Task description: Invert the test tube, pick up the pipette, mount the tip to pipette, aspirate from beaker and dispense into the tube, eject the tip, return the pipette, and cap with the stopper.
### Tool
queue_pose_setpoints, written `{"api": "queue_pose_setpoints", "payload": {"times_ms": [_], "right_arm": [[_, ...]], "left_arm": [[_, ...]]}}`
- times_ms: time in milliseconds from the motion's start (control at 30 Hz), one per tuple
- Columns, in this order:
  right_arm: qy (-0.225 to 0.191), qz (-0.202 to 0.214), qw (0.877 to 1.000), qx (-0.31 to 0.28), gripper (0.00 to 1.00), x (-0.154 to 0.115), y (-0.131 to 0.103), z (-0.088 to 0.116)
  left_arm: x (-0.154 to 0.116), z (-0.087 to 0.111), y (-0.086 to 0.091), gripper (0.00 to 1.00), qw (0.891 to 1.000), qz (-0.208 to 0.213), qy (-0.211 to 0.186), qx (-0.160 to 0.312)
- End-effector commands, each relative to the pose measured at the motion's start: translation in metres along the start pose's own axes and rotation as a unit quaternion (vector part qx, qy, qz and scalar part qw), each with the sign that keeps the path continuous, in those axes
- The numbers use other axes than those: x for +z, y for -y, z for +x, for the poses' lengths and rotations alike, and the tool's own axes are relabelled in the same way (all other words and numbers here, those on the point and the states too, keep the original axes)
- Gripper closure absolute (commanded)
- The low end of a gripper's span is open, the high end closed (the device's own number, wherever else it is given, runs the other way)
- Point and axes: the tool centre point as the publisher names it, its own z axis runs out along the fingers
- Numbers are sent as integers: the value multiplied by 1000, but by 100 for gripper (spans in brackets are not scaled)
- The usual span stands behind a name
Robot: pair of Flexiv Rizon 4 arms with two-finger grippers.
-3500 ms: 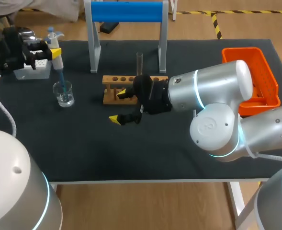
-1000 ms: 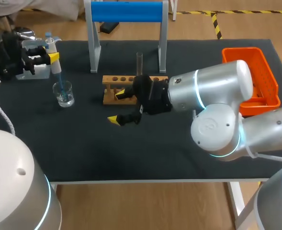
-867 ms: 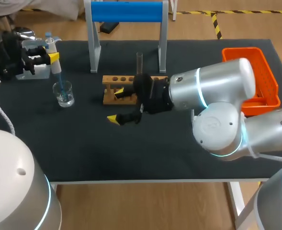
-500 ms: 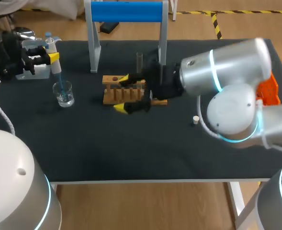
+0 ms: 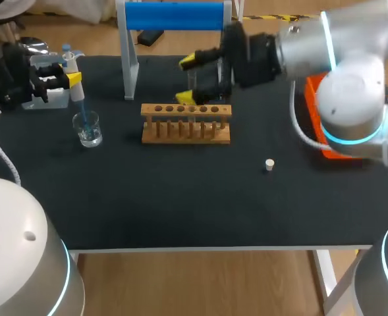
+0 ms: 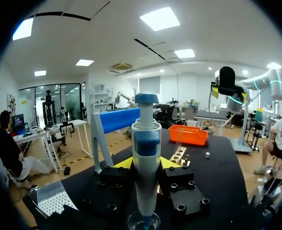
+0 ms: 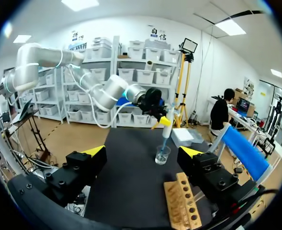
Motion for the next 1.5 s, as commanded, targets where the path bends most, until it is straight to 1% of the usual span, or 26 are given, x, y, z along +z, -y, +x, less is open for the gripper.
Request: {"api": "queue_pose_setpoints", "payload": {"times_ms": [33,200,533,667,833,867,900,967,1033,1067,1500], "right_arm": [[-78,9,997,-9,0,11,-14,-23],[-87,16,996,-19,0,30,-28,-43],[-74,30,997,-23,0,76,-42,-85],[-70,31,997,-21,0,91,-45,-98],[-72,29,997,-18,0,107,-49,-106],[-77,30,996,-17,9,111,-50,-107],[-81,31,996,-18,51,114,-51,-106],[-84,32,996,-19,59,121,-53,-108],[-86,33,996,-20,97,127,-56,-109],[-87,33,995,-20,100,130,-58,-109],[-91,31,995,-15,100,170,-75,-114]], "left_arm": [[1,1,-1,100,1000,1,2,1],[1,1,-1,100,1000,1,2,1],[1,1,-1,100,1000,1,2,1],[1,1,-1,100,1000,1,2,1],[1,1,-1,100,1000,1,2,1],[1,1,-1,100,1000,1,2,1],[1,1,-1,100,1000,1,2,1],[1,1,-1,100,1000,1,2,1],[1,1,-1,100,1000,1,2,1],[1,1,-1,100,1000,1,2,1],[1,1,-1,100,1000,1,2,1]]}}
